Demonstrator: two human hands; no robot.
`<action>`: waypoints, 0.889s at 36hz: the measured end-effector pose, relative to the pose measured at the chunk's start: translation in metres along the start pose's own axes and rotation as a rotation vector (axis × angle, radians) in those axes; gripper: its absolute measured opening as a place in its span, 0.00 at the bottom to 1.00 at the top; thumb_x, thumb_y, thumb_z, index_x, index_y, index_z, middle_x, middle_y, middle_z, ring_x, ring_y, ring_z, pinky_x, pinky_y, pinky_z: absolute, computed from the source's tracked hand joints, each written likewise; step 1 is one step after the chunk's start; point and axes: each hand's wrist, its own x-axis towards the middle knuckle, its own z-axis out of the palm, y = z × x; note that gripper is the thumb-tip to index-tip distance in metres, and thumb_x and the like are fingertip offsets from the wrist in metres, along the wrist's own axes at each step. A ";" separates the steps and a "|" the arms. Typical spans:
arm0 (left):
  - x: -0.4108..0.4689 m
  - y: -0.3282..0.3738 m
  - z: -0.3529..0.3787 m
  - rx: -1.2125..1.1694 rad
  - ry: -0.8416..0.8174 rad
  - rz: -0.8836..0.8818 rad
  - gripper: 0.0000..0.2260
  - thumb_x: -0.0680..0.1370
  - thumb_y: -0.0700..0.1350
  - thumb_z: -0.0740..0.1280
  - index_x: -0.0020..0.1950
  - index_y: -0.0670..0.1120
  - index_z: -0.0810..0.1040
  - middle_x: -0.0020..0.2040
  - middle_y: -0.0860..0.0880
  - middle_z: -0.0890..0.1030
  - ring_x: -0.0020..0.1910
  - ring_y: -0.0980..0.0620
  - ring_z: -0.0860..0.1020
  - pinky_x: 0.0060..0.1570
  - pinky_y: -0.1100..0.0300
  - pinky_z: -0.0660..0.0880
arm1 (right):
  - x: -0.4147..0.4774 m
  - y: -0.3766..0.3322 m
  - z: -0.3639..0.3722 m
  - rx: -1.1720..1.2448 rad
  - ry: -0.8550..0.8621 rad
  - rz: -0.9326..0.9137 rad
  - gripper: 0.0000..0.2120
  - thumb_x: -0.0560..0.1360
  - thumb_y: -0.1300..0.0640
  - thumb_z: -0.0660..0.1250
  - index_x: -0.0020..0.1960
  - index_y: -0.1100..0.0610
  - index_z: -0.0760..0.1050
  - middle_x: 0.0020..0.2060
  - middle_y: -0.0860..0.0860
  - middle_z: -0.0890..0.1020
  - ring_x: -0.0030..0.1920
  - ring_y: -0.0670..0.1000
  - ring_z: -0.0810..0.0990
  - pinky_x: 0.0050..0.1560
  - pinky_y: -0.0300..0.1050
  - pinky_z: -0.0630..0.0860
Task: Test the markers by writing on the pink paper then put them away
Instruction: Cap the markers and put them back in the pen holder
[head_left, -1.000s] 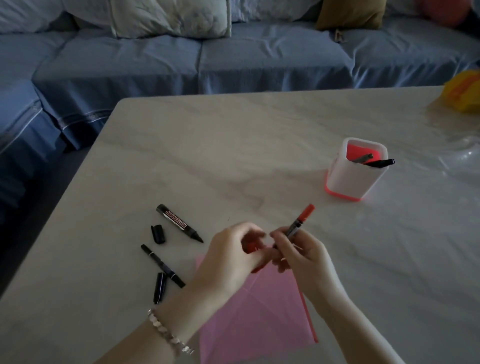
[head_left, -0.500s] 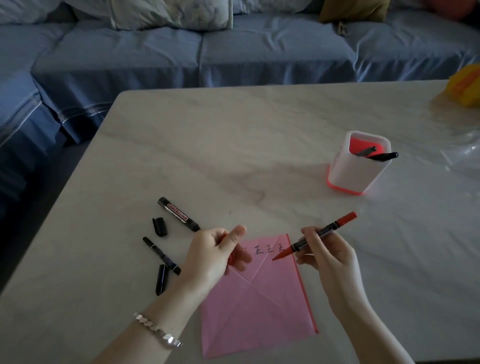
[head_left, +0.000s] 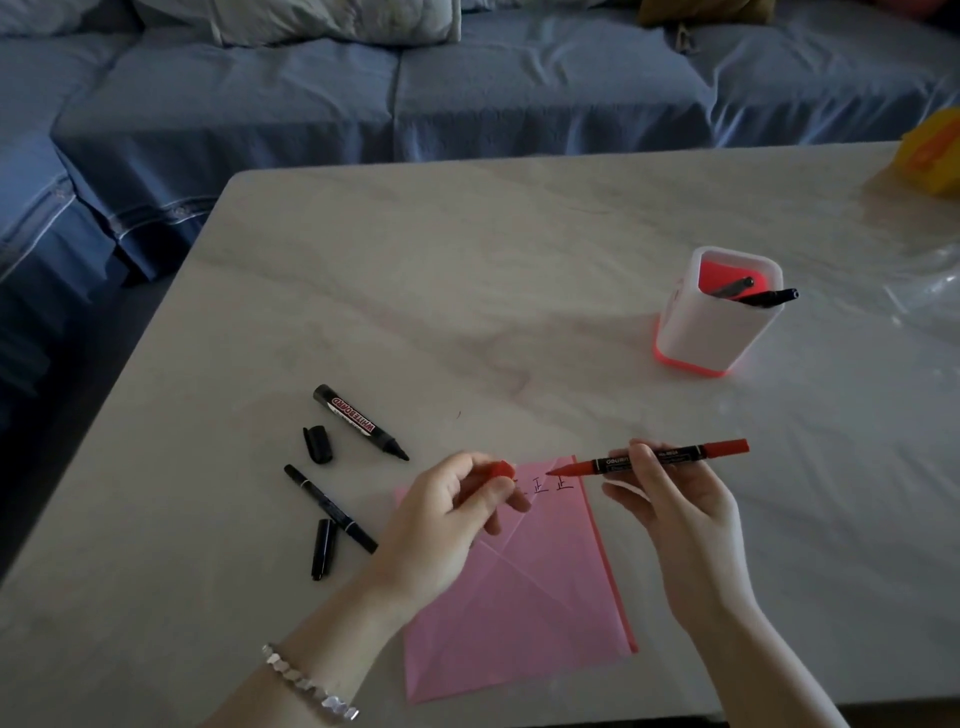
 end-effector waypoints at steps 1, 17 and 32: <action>-0.001 0.001 0.001 0.005 -0.005 0.008 0.04 0.77 0.40 0.63 0.48 0.45 0.77 0.38 0.53 0.84 0.30 0.60 0.73 0.31 0.72 0.68 | -0.001 -0.001 0.000 0.035 -0.007 0.005 0.03 0.71 0.60 0.66 0.42 0.60 0.75 0.33 0.51 0.82 0.37 0.48 0.83 0.39 0.37 0.80; -0.011 0.008 0.009 0.068 0.056 0.053 0.06 0.73 0.41 0.69 0.49 0.45 0.81 0.32 0.54 0.79 0.30 0.64 0.74 0.33 0.74 0.69 | -0.011 -0.001 0.000 0.132 -0.107 0.005 0.24 0.47 0.40 0.80 0.37 0.52 0.81 0.37 0.55 0.84 0.41 0.52 0.84 0.40 0.40 0.80; -0.019 0.011 0.009 0.348 -0.024 0.219 0.02 0.75 0.50 0.66 0.42 0.56 0.78 0.40 0.54 0.80 0.37 0.55 0.77 0.41 0.57 0.74 | -0.023 -0.003 0.005 0.045 -0.202 0.041 0.13 0.58 0.48 0.76 0.36 0.56 0.82 0.35 0.55 0.85 0.37 0.53 0.84 0.36 0.37 0.79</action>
